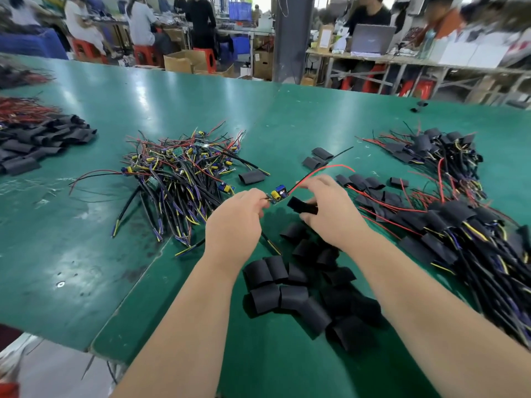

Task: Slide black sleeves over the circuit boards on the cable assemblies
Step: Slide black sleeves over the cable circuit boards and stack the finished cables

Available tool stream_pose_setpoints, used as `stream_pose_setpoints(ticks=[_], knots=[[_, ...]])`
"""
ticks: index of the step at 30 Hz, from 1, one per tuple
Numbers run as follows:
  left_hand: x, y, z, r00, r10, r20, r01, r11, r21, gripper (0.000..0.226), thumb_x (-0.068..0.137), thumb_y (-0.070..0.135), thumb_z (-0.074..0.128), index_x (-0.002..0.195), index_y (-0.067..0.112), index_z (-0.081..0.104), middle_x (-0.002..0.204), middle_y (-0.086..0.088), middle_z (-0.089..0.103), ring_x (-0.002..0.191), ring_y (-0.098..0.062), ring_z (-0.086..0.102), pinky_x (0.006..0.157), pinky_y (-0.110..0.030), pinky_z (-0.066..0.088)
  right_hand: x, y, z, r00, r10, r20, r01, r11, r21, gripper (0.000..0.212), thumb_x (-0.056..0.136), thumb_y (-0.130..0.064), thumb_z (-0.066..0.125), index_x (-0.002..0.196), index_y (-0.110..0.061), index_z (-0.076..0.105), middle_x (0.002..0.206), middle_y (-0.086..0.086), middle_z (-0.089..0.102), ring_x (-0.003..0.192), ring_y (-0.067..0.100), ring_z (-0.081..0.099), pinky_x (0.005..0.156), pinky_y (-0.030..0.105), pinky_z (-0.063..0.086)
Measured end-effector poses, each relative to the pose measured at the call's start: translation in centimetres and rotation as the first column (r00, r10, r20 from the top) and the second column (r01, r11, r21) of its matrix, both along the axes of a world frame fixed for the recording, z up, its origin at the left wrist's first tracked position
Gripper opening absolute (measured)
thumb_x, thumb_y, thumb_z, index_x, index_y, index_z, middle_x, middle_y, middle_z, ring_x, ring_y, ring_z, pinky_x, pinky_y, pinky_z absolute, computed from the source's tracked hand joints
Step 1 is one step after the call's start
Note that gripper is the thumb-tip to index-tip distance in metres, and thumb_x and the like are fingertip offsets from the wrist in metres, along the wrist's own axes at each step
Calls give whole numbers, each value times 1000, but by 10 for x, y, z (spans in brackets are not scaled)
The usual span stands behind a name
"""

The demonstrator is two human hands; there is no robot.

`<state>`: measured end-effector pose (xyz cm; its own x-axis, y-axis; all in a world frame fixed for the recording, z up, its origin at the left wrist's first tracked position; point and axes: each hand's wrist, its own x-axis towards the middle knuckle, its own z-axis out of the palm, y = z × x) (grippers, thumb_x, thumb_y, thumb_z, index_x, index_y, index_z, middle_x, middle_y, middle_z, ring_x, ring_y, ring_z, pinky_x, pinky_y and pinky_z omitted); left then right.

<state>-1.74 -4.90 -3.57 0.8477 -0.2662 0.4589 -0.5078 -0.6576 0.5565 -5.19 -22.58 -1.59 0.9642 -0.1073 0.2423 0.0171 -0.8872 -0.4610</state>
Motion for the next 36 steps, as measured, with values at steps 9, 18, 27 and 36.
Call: stream_pose_setpoints(ticks=[9, 18, 27, 36], knots=[[-2, 0, 1, 999, -25, 25, 25, 1000, -2, 24, 96, 11, 44, 97, 21, 65, 83, 10, 62, 75, -12, 50, 62, -28, 37, -42, -5, 2, 963, -158, 218, 109, 970, 219, 43, 71, -10, 70, 55, -18, 31, 61, 3, 56, 69, 26, 53, 65, 34, 39], [-6, 0, 4, 987, -130, 100, 132, 991, -14, 25, 90, -4, 50, 98, 10, 68, 83, 0, 67, 79, -24, 60, 72, -40, 49, -58, -18, 2, 965, -226, 136, -66, 292, 954, 37, 75, -4, 73, 62, -18, 42, 77, 9, 61, 77, 22, 61, 68, 30, 43], [-5, 0, 3, 975, -142, 170, 151, 988, -39, 32, 82, -12, 51, 96, 11, 68, 79, 6, 64, 68, -15, 49, 62, -28, 41, -65, -36, 12, 892, -450, 42, -262, -441, 858, 36, 67, -22, 71, 99, -8, 62, 94, 7, 69, 97, 19, 70, 68, 19, 56], [-6, -1, 2, 966, -140, 217, 161, 983, -84, 30, 82, -10, 52, 92, 13, 68, 77, 9, 64, 66, -12, 49, 60, -24, 37, -62, -29, 8, 924, -380, 44, -215, -420, 882, 33, 69, -30, 68, 97, -14, 64, 93, 0, 74, 83, 5, 70, 53, 14, 42]])
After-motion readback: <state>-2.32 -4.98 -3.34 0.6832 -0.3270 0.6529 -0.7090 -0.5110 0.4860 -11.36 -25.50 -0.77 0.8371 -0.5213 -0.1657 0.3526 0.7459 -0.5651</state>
